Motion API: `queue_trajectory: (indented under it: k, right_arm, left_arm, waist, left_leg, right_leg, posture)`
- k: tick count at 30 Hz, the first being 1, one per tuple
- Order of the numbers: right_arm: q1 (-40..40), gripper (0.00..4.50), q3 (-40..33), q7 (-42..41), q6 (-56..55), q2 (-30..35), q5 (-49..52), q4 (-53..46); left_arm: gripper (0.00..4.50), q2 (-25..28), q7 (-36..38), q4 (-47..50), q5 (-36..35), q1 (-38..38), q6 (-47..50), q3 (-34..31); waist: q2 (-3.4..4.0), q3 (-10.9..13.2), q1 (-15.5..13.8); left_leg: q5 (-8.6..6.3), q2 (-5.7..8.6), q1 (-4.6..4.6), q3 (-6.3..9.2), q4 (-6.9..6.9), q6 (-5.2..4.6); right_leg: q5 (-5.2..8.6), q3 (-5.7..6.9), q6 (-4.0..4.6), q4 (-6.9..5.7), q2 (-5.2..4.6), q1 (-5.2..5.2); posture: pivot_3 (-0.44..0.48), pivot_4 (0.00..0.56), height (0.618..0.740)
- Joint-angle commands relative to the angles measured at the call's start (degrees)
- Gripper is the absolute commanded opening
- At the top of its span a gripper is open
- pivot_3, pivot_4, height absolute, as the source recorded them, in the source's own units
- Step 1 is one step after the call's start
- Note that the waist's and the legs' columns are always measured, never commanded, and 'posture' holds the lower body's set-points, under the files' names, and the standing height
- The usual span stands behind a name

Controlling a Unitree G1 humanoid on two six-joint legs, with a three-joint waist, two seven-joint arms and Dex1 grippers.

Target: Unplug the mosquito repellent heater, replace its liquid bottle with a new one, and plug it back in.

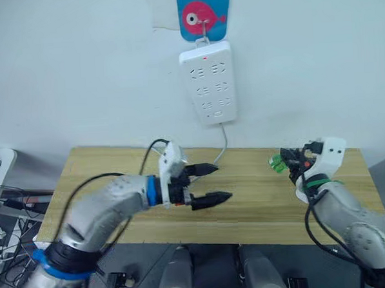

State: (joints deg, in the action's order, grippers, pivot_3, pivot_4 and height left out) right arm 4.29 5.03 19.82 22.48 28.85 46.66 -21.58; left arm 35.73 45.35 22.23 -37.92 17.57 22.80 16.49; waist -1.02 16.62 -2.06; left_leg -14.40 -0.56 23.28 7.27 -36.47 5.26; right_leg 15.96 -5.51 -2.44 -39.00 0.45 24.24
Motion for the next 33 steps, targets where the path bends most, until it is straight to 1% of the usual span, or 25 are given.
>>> queue_trajectory:
  k: [1, 4, 5, 8, 13, 18, 23, 25, 26, 28, 31, 33]
  right_arm:
    - [2.15, 0.87, 1.78, -5.15, -6.80, -2.60, -13.11, 5.15]
    - [3.16, 0.87, 3.17, -8.08, -12.02, -5.18, -22.53, 12.01]
    - [3.12, 0.87, 3.42, -9.05, -13.57, -5.91, -25.01, 14.27]
    - [3.17, 0.87, 3.58, -12.19, -17.55, -8.06, -30.10, 20.15]
    - [4.53, 0.87, 1.92, -14.60, -23.54, -11.37, -36.27, 30.00]
    - [5.33, 0.87, 1.47, -16.40, -28.80, -12.67, -41.57, 35.64]
    - [5.67, 0.87, -0.03, -18.11, -31.91, -15.16, -42.66, 39.33]
    - [5.44, 1.61, -0.79, -19.13, -32.64, -16.05, -42.44, 39.64]
    - [5.13, 1.87, -0.94, -19.46, -32.78, -16.18, -42.77, 39.43]
    - [3.72, 2.59, -1.37, -19.80, -32.28, -16.30, -43.18, 37.58]
    - [0.07, 3.60, -1.69, -20.97, -30.57, -16.24, -43.19, 32.16]
    - [-4.15, 4.31, -1.92, -21.91, -27.85, -16.11, -42.71, 25.84]
  left_arm:
    - [4.50, -2.39, 0.41, -0.97, 10.00, -2.58, -11.57, -0.24]
    - [4.50, -4.79, -1.04, -2.46, 15.16, -4.15, -15.52, -0.28]
    - [4.50, -5.31, -1.02, -2.84, 16.39, -4.63, -16.51, -0.23]
    - [4.50, -6.32, -0.65, -3.31, 17.58, -5.75, -16.30, -0.19]
    - [4.50, -7.41, -0.66, -3.41, 17.62, -6.92, -14.22, -1.05]
    - [4.50, -6.62, 0.34, -1.97, 17.66, -7.78, -13.88, -2.01]
    - [4.50, -6.63, 1.00, -1.55, 17.90, -8.07, -13.76, -2.36]
    - [4.50, -6.61, 1.05, -1.46, 17.96, -8.11, -13.76, -2.44]
    - [4.50, -6.58, 1.08, -1.46, 18.00, -8.18, -13.81, -2.51]
    - [4.50, -6.45, 1.08, -1.38, 18.08, -8.51, -13.95, -2.69]
    - [4.50, -6.42, 0.65, -1.87, 18.78, -9.79, -14.61, -2.91]
    - [4.50, -6.49, 0.39, -2.36, 19.70, -11.79, -15.84, -3.13]
  waist:
    - [0.00, 0.00, 0.06]
    - [-0.01, 0.01, 0.08]
    - [-0.01, 0.01, 0.09]
    - [-0.01, 0.01, 0.00]
    - [-0.01, 0.01, -0.38]
    - [0.00, 0.01, -0.43]
    - [0.00, 0.01, -0.70]
    - [0.00, 0.01, -0.76]
    - [0.00, 0.01, -0.78]
    - [0.00, 0.00, -0.91]
    - [0.01, 0.00, -1.08]
    - [0.02, -0.01, -1.08]
  left_leg:
    - [0.00, -0.01, 0.01, 0.00, -0.01, 0.00]
    - [-0.07, 0.03, 0.01, -0.03, -0.01, -0.12]
    - [-0.13, 0.05, 0.00, -0.02, -0.03, -0.22]
    - [-0.13, 0.05, -0.01, 0.03, -0.04, -0.24]
    - [-0.13, 0.05, -0.05, 0.05, -0.11, -0.24]
    - [-0.13, 0.02, -0.14, 0.03, -0.16, -0.24]
    - [-0.13, 0.01, -0.20, 0.03, -0.16, -0.24]
    - [-0.13, 0.01, -0.21, 0.03, -0.16, -0.24]
    - [-0.13, 0.00, -0.22, 0.03, -0.16, -0.24]
    - [-0.13, 0.01, -0.23, 0.03, -0.16, -0.24]
    - [-0.13, 0.02, -0.23, 0.05, -0.14, -0.24]
    - [-0.14, 0.01, -0.22, 0.05, -0.12, -0.24]
  right_leg:
    - [-0.01, 0.00, 0.01, 0.01, 0.00, 0.00]
    - [-0.01, -0.01, 0.00, 0.03, -0.03, -0.01]
    - [-0.01, -0.01, 0.00, 0.02, -0.03, -0.02]
    - [-0.01, 0.04, 0.00, 0.00, -0.03, -0.05]
    - [-0.02, 0.05, 0.00, -0.06, -0.02, -0.09]
    - [-0.02, 0.03, 0.01, -0.09, 0.01, -0.15]
    - [-0.03, 0.03, 0.01, -0.11, 0.02, -0.20]
    - [-0.03, 0.03, 0.02, -0.11, 0.02, -0.22]
    - [-0.04, 0.03, 0.03, -0.11, 0.02, -0.23]
    - [-0.04, 0.03, 0.03, -0.11, 0.02, -0.23]
    - [-0.04, 0.04, 0.03, -0.12, 0.02, -0.23]
    - [-0.04, 0.04, 0.04, -0.12, 0.01, -0.21]
  posture:
    - [0.225, 0.275, 0.740]
    - [0.231, 0.280, 0.740]
    - [0.246, 0.278, 0.740]
    - [0.253, 0.281, 0.740]
    - [0.270, 0.285, 0.740]
    - [0.275, 0.281, 0.740]
    - [0.279, 0.273, 0.740]
    - [0.278, 0.271, 0.740]
    - [0.279, 0.270, 0.740]
    - [0.278, 0.266, 0.740]
    - [0.276, 0.264, 0.740]
    - [0.274, 0.262, 0.740]
